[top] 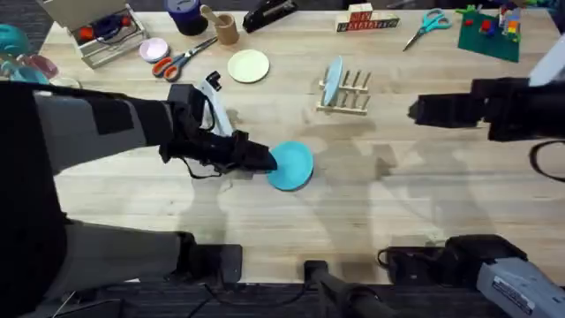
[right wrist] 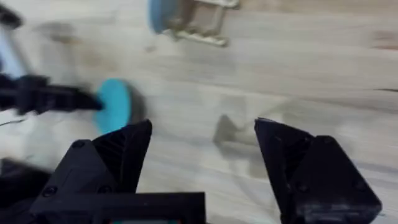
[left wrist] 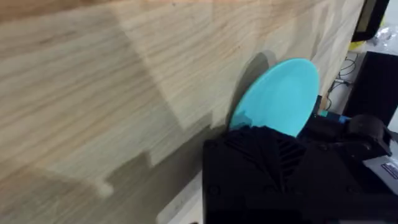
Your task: Pick up the plates from the table one by one and place each into a slot on the dish rack.
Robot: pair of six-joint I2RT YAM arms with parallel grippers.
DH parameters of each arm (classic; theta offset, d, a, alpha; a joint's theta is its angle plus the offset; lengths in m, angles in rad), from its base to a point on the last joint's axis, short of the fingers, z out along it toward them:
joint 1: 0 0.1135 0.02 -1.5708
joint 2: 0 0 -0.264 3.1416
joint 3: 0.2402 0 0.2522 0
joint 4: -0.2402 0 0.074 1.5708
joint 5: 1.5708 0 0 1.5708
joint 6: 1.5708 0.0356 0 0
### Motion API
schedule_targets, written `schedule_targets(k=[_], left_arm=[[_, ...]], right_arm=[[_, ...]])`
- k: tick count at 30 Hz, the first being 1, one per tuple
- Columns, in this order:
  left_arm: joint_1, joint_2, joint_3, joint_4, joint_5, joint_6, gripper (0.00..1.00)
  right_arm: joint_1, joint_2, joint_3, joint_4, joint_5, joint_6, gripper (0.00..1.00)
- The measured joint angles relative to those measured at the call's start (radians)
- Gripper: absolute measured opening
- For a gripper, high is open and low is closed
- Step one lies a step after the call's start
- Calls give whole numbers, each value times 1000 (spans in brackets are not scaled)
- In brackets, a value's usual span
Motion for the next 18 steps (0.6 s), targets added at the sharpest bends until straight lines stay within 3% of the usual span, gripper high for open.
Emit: schedule_targets(k=[9,18], left_arm=[[0,0,0,1,0,-3,41],[0,0,0,1,0,-3,41]], right_arm=[[142,169,1,4,-198,102,995],[282,373,1,85,-244,133,995]])
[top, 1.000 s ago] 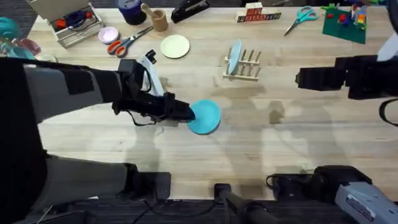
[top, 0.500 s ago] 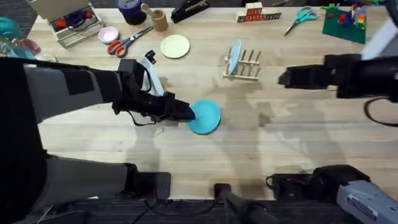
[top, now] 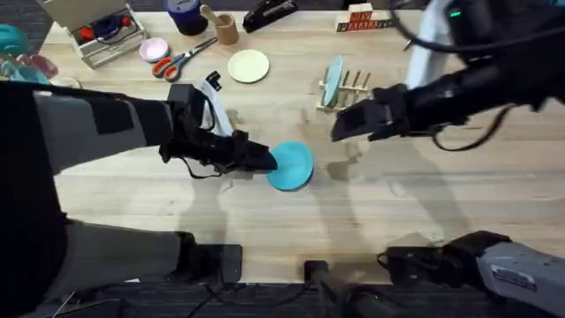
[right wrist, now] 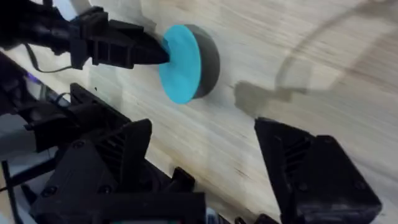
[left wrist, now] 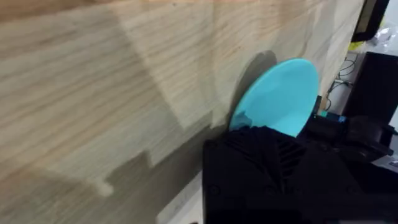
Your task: Pick up the plates from the table one by one and place each into a slot on the dish rack.
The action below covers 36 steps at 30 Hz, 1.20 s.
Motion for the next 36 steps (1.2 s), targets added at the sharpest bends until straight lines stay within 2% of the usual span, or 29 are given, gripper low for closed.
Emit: schedule_targets(k=[9,16,27,32,33,36], left_arm=[[0,0,0,0,0,0,41],[0,0,0,0,0,0,41],[0,0,0,0,0,0,41],[0,0,0,0,0,0,41],[0,0,0,0,0,0,41],[0,0,0,0,0,0,41]], right_arm=[[107,209,0,128,-98,25,990],[166,343,0,181,-128,35,961],[203,470,0,365,-182,85,961],[231,494,0,399,-190,119,948],[233,494,0,401,-191,122,922],[235,494,0,397,-191,133,637]])
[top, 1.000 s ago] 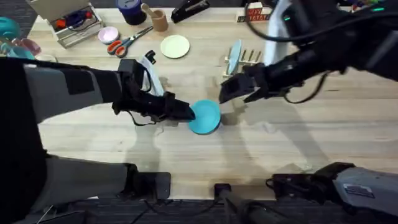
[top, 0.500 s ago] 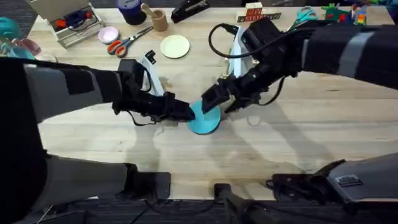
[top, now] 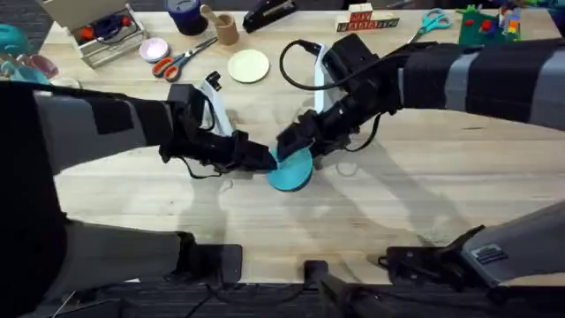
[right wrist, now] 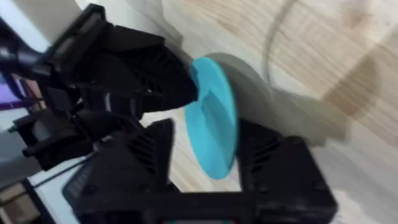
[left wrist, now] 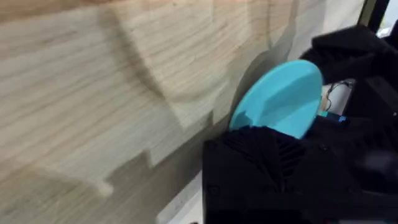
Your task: Pick up the plates from the table one by one and place each into a slot on the dish rack.
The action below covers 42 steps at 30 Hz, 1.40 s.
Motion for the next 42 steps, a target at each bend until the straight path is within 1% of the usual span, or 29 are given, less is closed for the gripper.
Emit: schedule_targets(k=[1,2,5,6,7,8,9,20,24,28,30,34,37,42], left_arm=[[0,0,0,0,0,0,40],[0,0,0,0,0,0,40],[0,0,0,-1,1,0,40],[1,0,0,-1,1,0,40],[2,0,0,-2,2,0,40],[3,0,0,-2,4,0,40],[5,0,1,-5,6,-1,40],[8,0,1,-11,16,-3,41],[-1,-25,1,-4,11,-4,41],[-5,-135,2,-33,7,-12,41],[-5,-203,9,-74,-18,-16,41],[-5,-319,60,-182,-108,-24,40],[-5,-396,139,-259,-187,-27,41],[-5,-477,299,-373,-312,-24,40]], right_arm=[[-1,0,0,-6,3,6,527],[-3,0,0,-10,5,8,463],[-4,0,0,-15,22,10,326],[-5,0,0,-16,29,11,251],[-8,0,0,-19,36,11,134],[-12,0,0,-22,30,15,64],[-16,-1,1,-21,19,15,44],[-16,-12,5,-62,-2,15,32],[-6,-74,5,-86,42,15,32],[2,-198,5,-134,107,15,32],[0,-282,5,-167,138,14,32],[-3,-438,5,-210,185,18,32],[-3,-533,13,-272,244,25,31],[-3,-609,71,-410,363,43,31]])
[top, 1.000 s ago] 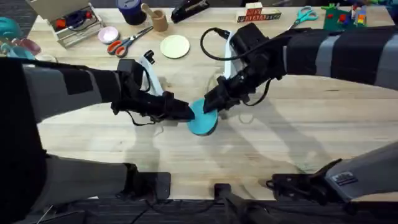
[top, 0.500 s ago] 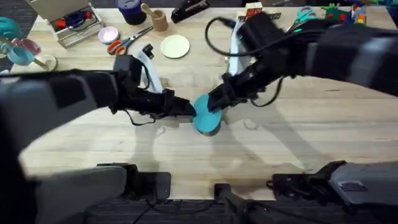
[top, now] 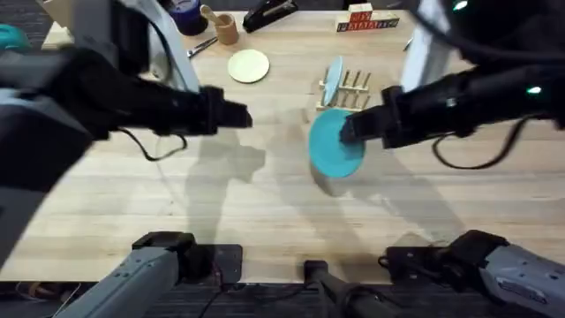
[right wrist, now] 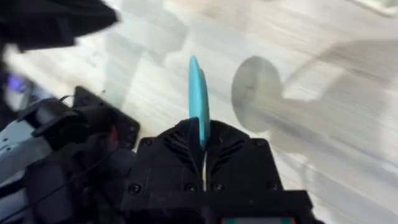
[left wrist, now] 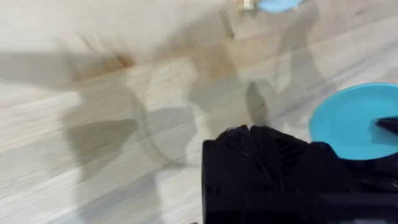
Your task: Pick up the plates from the table one by one and place each into a slot on the dish rack.
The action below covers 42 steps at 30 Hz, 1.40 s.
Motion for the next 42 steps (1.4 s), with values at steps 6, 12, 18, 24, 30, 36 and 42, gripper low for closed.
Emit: schedule_targets(k=[6,12,18,24,30,36,42], left_arm=[[0,-14,155,-108,-135,25,40],[0,-14,235,-158,-243,47,323],[0,-14,251,-165,-297,48,989],[0,-14,251,-165,-318,48,995],[0,-14,251,-165,-321,48,995],[0,-14,251,-165,-321,48,995],[0,-14,251,-165,-321,48,994]], right_arm=[[-3,-9,137,-142,149,6,31],[-24,12,263,-244,285,27,31],[-76,97,378,-316,350,32,31],[-112,231,504,-371,401,48,31],[-112,338,630,-403,445,88,31],[-112,420,730,-478,493,144,31],[-112,494,797,-506,518,173,31]])
